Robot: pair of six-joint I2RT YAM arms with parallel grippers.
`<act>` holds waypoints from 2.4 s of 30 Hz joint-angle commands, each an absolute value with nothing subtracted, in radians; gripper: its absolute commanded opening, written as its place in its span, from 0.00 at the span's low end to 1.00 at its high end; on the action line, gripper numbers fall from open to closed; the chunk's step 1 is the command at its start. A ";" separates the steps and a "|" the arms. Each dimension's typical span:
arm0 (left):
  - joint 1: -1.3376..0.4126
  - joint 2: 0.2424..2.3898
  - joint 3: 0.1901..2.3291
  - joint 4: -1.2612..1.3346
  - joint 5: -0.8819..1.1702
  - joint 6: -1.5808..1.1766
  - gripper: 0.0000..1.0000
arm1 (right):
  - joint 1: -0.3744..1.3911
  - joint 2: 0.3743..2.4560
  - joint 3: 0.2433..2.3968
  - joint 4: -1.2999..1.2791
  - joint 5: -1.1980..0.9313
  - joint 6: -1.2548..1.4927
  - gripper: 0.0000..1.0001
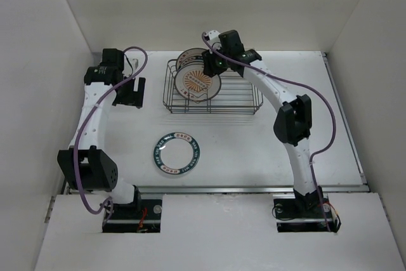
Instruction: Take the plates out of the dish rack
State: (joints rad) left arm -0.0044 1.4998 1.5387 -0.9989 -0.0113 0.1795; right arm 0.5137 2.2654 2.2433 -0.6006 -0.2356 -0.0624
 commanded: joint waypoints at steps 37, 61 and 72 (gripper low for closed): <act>-0.120 2.105 2.031 -0.933 0.086 0.091 0.77 | 0.537 1.519 1.811 -0.687 -0.126 0.018 0.00; -0.083 1.910 1.634 -0.733 0.272 -0.479 0.00 | 0.434 1.135 0.873 -0.540 -0.646 0.456 0.00; -0.101 1.910 1.629 -0.733 0.201 -0.425 0.00 | 0.376 1.278 0.776 -0.437 -0.548 0.465 0.00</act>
State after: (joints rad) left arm -0.1184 1.9480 1.6070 -0.7330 0.2493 -0.3569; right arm 0.4042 1.2621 0.7963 -0.5575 -0.5537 0.4458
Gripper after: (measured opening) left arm 0.073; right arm 0.132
